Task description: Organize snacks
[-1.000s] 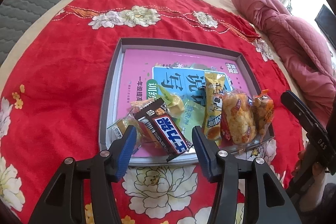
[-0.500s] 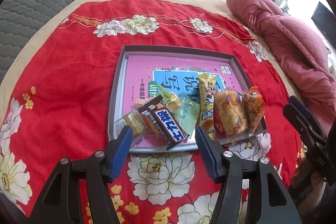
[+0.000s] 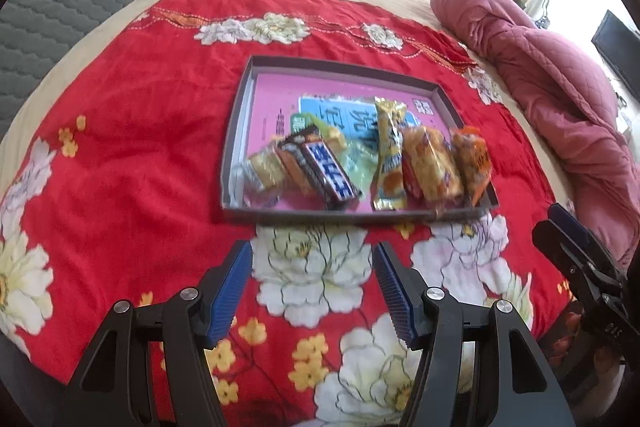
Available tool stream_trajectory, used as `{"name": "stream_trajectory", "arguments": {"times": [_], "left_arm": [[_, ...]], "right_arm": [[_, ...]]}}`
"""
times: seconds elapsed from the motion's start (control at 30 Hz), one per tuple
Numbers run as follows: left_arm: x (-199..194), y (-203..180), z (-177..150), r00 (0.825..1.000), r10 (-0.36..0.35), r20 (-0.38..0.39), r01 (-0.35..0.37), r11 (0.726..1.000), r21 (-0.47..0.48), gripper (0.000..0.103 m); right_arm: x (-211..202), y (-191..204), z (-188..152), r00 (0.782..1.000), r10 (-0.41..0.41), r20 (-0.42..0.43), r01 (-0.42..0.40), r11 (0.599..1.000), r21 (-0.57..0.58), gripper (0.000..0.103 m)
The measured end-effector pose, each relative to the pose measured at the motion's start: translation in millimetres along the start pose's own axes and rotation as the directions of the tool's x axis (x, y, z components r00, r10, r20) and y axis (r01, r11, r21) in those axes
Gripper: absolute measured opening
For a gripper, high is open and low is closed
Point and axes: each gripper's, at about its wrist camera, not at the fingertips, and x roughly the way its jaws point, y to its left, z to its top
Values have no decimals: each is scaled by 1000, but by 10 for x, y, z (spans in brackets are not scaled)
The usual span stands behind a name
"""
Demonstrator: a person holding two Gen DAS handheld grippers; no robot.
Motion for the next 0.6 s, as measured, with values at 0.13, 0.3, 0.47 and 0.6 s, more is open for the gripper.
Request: {"name": "stream_trajectory", "arguments": {"times": [0.13, 0.3, 0.47, 0.6], "left_arm": [[0, 1, -81, 1000, 13, -4, -13, 1000, 0, 65], [-3, -2, -155, 1000, 9, -13, -9, 1000, -5, 65], [-30, -21, -208, 1000, 10, -13, -10, 1000, -1, 65], [-56, -48, -238, 1000, 9, -8, -9, 1000, 9, 65]], "right_arm": [[-14, 45, -115, 999, -1, -50, 3, 999, 34, 100], [-39, 42, -221, 996, -28, -85, 34, 997, 66, 100], [-127, 63, -270, 996, -65, -68, 70, 995, 68, 100], [-211, 116, -272, 995, -94, -36, 95, 994, 44, 100]]}}
